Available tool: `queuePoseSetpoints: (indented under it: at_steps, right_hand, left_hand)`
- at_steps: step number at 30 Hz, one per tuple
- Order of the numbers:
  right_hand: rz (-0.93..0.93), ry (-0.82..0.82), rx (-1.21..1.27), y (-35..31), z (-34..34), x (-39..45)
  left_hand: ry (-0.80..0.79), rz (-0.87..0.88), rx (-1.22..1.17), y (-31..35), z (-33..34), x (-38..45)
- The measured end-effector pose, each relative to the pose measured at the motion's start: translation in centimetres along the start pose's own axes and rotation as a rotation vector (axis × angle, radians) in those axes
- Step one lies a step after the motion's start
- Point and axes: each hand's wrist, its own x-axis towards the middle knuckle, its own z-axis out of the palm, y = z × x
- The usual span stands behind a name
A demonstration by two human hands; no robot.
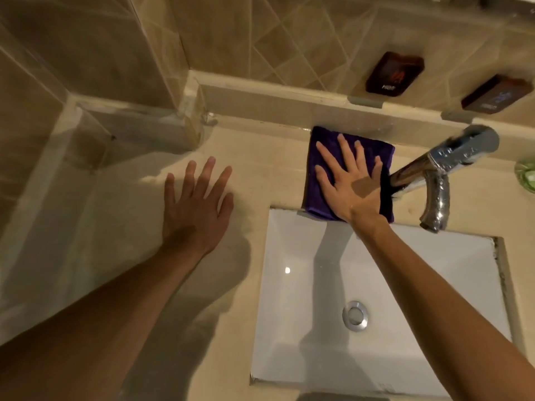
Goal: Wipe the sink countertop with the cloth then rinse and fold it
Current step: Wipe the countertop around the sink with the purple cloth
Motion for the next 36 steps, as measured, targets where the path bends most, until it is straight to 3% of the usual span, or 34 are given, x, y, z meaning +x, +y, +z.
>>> queuePoseSetpoints:
  at_steps: [16,23,27,36]
  right_hand:
    - [-0.036,-0.009,0.021,-4.5,0.6,0.7]
    - [-0.108,-0.058,0.013,-1.4,-0.6,1.0]
    - [-0.040,-0.043,-0.038,1.0,-1.0,0.8]
    - [0.000,-0.051,-0.030,-1.9,0.1,0.8]
  left_hand:
    - [0.025,-0.002,0.014,0.3,0.3,0.3]
    - [0.033,0.005,0.004,0.1,-0.3,0.2]
    - [0.034,0.000,0.014,0.2,-0.3,0.3]
    - [0.070,0.006,0.036,0.2,0.5,0.3]
